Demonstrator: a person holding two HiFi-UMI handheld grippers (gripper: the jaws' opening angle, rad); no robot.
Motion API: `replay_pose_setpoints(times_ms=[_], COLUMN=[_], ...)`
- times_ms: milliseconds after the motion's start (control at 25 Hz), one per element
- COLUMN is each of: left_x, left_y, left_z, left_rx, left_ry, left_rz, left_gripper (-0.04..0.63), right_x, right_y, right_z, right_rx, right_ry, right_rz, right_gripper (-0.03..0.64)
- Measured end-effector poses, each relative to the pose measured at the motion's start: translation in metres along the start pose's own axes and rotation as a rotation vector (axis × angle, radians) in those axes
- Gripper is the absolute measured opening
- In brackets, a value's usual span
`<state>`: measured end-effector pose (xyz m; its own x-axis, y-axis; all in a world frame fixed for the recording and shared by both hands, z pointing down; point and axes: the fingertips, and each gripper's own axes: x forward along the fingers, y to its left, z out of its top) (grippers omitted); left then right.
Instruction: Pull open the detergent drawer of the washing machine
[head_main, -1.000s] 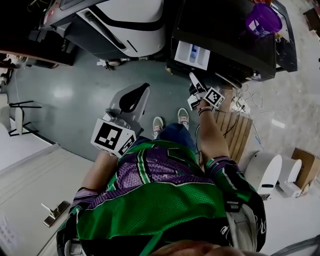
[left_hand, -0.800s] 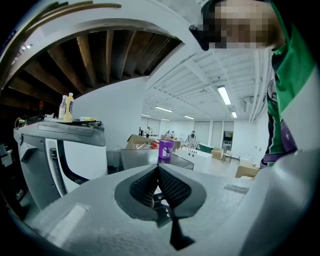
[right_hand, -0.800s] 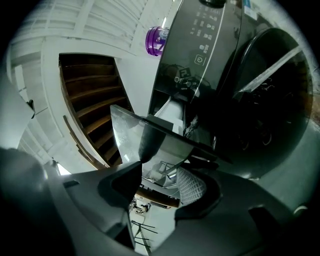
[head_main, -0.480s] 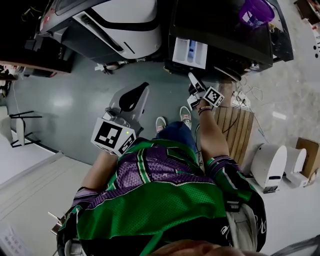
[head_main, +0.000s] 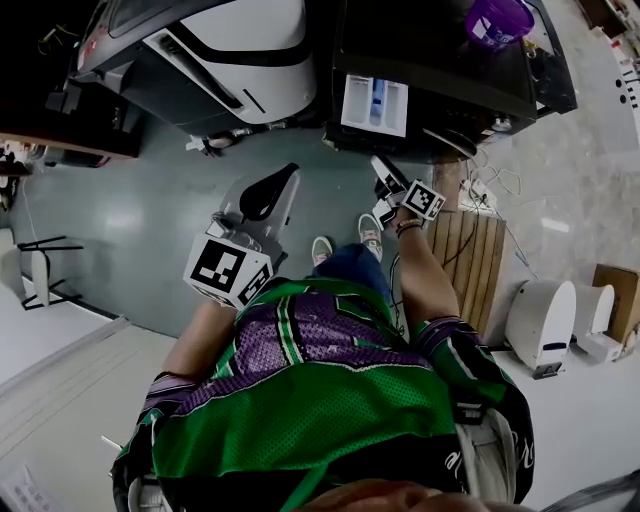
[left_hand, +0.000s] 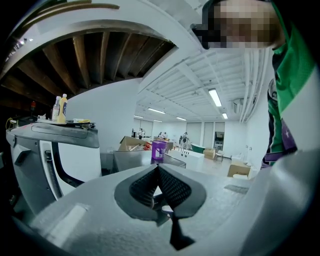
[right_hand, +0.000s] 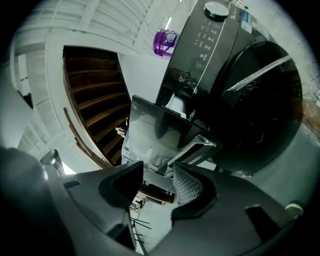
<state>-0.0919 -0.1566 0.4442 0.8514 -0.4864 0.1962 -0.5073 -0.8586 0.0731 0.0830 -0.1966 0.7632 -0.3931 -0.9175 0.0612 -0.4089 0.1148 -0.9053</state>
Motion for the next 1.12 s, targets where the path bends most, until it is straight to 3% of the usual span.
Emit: replay_pose_setpoints(times_ms=[320,800,960,1120], left_x=[0.0,0.007,0.014,0.021], left_y=[0.005,0.05,0.064,0.077], left_z=[0.007,-0.009,-0.006,-0.005], left_rx=[-0.016,-0.055,-0.069,-0.076], left_ry=[-0.043,-0.014,-0.032,-0.032], left_rz=[-0.013,0.02,0.02,0.037], left_gripper=[0.015,0.015,0.015,0.015], right_x=[-0.02,-0.071,-0.077,-0.073], right_y=[0.015,0.025,0.037,0.049], right_z=[0.006,0.021,0.023,0.024], right_rx=[-0.093,-0.249,-0.329,-0.405], right_ry=[0.012,0.016,0.062,0.131], right_rz=[-0.072,-0.371,-0.409,-0.392], right_gripper=[0.183,0.184,0.184,0.183])
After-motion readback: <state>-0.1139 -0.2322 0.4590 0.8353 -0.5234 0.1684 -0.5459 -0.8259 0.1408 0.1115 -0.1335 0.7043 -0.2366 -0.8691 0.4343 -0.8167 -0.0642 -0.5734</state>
